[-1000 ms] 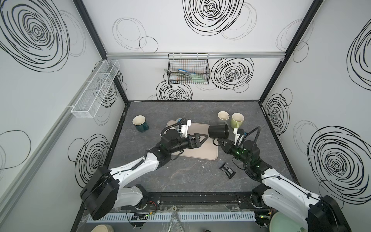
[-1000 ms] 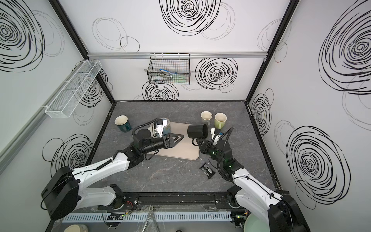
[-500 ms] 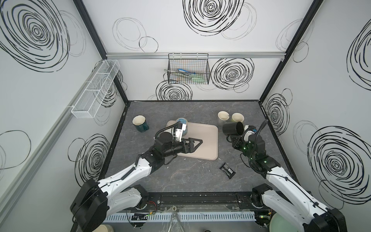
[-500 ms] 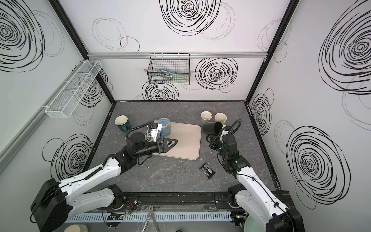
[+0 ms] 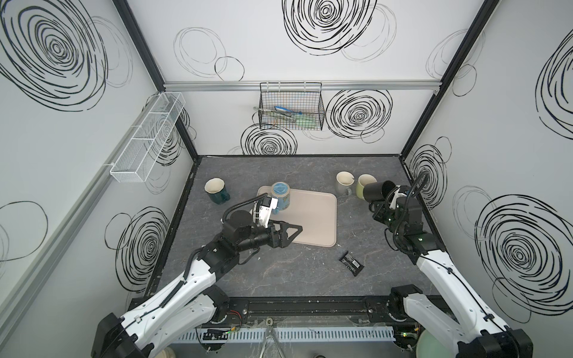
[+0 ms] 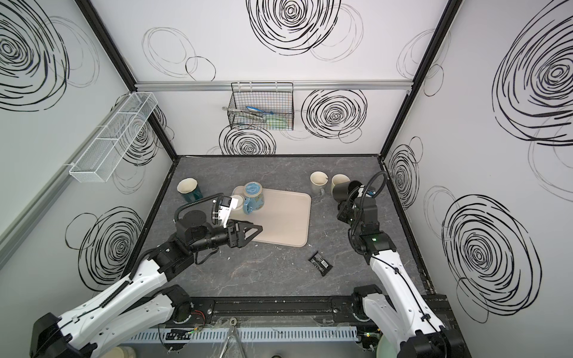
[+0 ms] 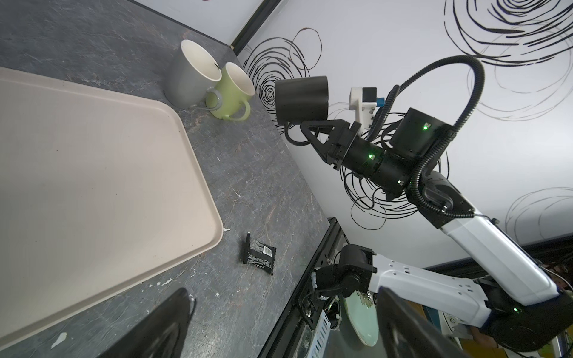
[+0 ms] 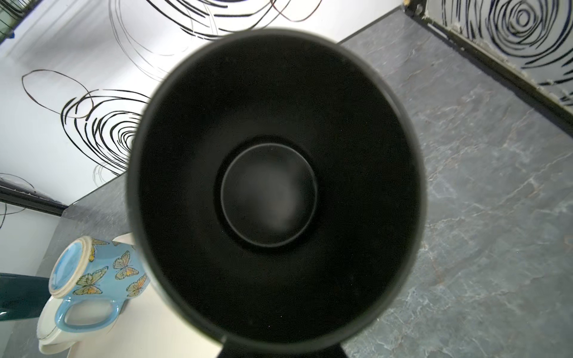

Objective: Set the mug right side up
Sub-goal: 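Carry the black mug toward the far corner with the right gripper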

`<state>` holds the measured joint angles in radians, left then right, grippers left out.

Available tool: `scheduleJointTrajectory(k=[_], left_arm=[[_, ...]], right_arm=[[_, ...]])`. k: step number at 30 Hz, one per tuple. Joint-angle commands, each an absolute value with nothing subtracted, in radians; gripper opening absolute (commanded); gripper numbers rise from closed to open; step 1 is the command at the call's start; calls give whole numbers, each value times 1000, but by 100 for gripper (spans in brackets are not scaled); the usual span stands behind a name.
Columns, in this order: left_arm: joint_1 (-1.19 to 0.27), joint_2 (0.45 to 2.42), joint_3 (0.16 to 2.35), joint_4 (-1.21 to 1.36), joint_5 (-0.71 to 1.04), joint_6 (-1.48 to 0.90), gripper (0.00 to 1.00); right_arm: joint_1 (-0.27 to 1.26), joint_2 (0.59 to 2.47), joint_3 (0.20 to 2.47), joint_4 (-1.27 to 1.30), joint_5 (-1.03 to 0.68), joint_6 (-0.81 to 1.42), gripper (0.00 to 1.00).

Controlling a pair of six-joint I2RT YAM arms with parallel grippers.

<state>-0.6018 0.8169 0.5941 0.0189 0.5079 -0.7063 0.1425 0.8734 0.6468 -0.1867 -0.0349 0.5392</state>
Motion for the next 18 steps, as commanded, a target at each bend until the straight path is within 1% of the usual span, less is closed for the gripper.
scheduleJointTrajectory(k=[1,9,15,18], left_arm=[[-578,774,590,-70,491,-622,96],[-511,753,575,-135,426,-483,96],[-438,749,564,-172,465,-444,96],[-420,740,556,-189,468,-435,96]], right_arm=[[138,877,725,-132,23,499,0],[119,918,757,-132,69,444,0],[67,987,822,-151,96,390,0],[27,1021,843,-148,78,386,0]])
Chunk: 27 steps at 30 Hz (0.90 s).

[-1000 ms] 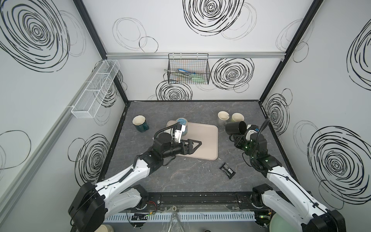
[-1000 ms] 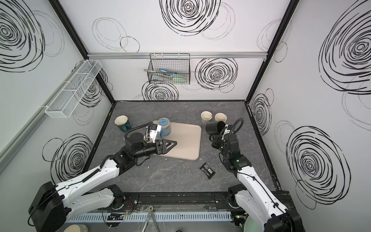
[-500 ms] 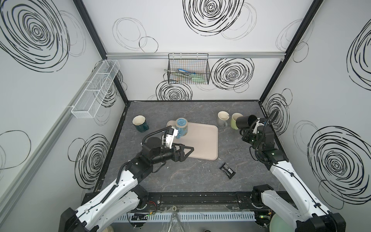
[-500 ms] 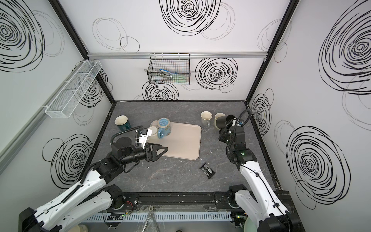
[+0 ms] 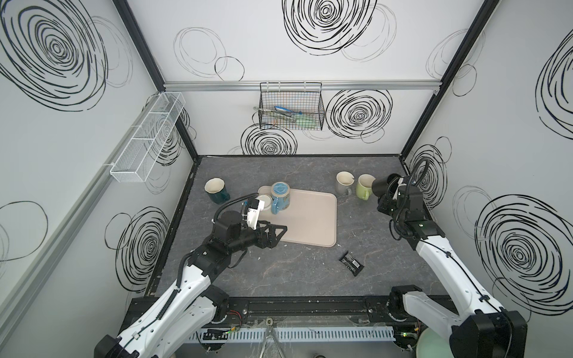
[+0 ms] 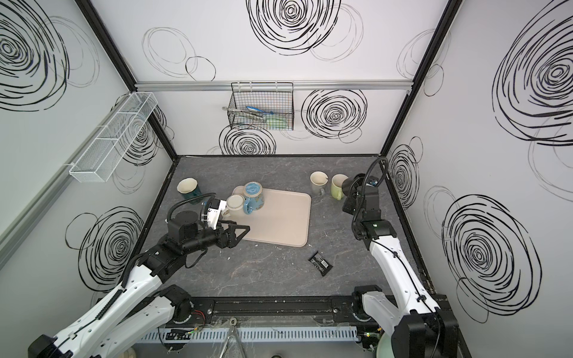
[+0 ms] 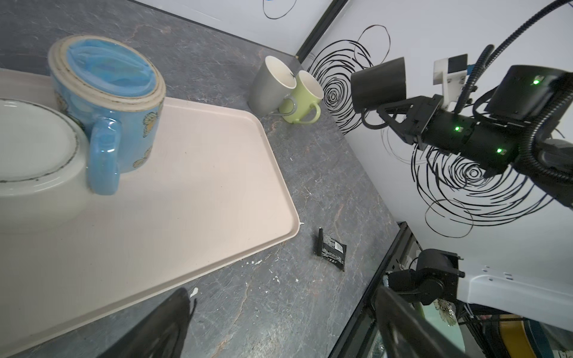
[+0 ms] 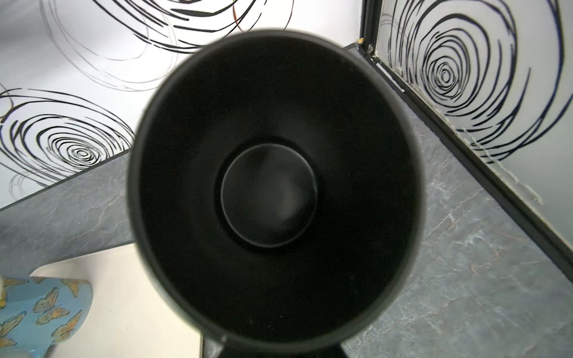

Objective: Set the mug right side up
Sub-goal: 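Carry the black mug toward the far corner with the right gripper, then lower the black mug upright beside the light green mug and release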

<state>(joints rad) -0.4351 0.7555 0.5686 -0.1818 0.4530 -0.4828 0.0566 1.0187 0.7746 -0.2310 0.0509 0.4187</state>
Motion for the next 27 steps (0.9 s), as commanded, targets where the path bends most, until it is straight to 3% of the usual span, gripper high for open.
scheduleJointTrajectory(k=[1,11,27], left_arm=[[-419,736,554,-190,470,-436,96],[-418,700,548,-204,456,-433,96],[-430,703,540,-202,456,-439,96]], right_arm=[[13,1032,847,-145,72,385,0],[-102,1154,851,-100,38,364,0],[-117,1291,830,-36,9,379,0]])
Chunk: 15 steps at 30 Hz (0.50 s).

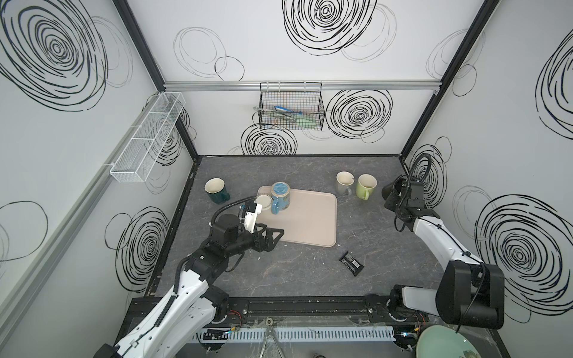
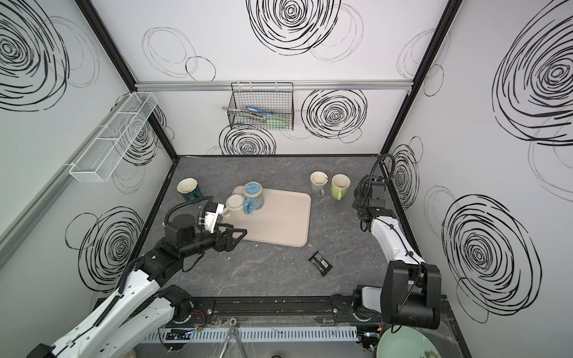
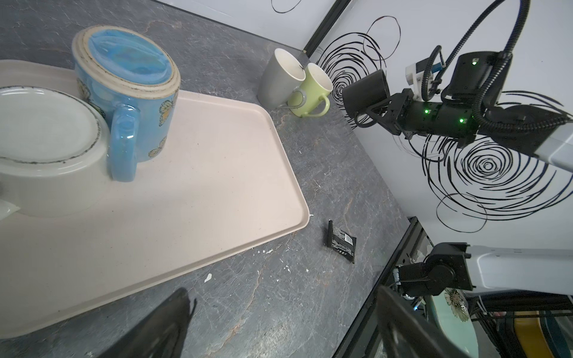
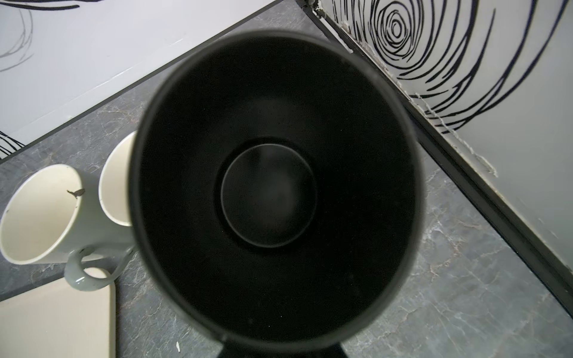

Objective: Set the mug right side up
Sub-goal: 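Lower the black mug upright beside the light green mug and release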

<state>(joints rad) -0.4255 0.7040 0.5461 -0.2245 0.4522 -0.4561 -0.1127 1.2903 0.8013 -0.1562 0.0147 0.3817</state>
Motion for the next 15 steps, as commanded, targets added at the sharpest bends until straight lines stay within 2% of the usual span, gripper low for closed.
scheduleJointTrajectory(k=[1,15], left_arm=[[-432,702,541,-202,458,-438,96],[-439,686,541,-208,448,-437,96]], right_arm=[[-117,1302,833,-33,9,376,0],[-114,1475,899,-35,6,375,0]])
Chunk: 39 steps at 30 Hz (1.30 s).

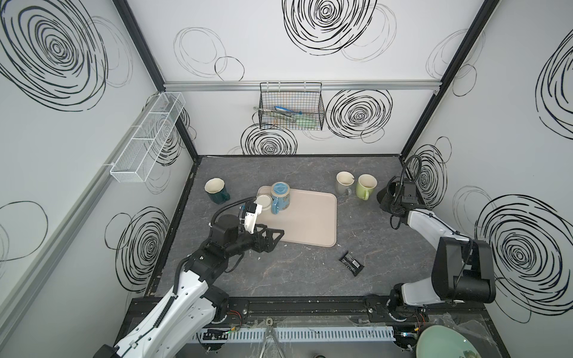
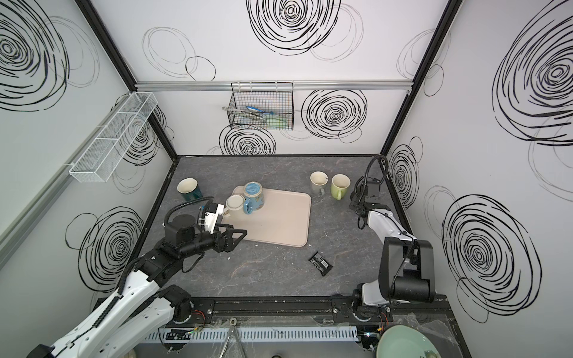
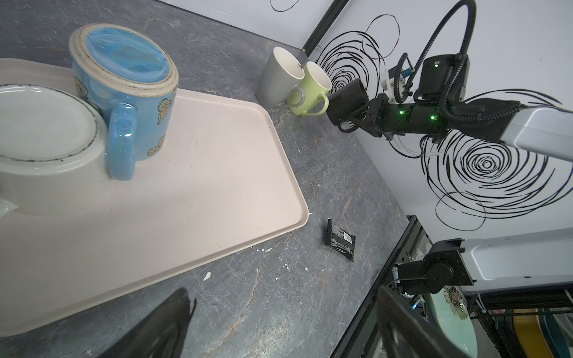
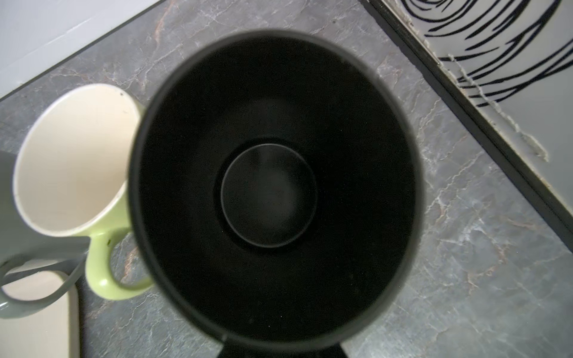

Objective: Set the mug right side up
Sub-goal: 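Lower the black mug upright beside the light green mug and release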

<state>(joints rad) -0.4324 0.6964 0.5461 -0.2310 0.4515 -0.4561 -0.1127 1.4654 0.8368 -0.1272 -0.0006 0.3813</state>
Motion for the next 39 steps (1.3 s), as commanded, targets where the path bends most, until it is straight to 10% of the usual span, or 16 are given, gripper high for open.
scheduleJointTrajectory(k=[1,25,34,39], left_arm=[[-440,686,541,-209,448,-437,96],[-445,693,545,-219,433,-434,96],[-444,696,545,-219,431,-434,96],[-442,699,545,-219,432,-434,96]], right_arm=[[-110,1490,908,-42,12,373,0],[-46,1747,1139,-236,156,376,1],[-38,1715,1128,-227,180,389,60],[-31,1663,1141,-242,173,394,69]])
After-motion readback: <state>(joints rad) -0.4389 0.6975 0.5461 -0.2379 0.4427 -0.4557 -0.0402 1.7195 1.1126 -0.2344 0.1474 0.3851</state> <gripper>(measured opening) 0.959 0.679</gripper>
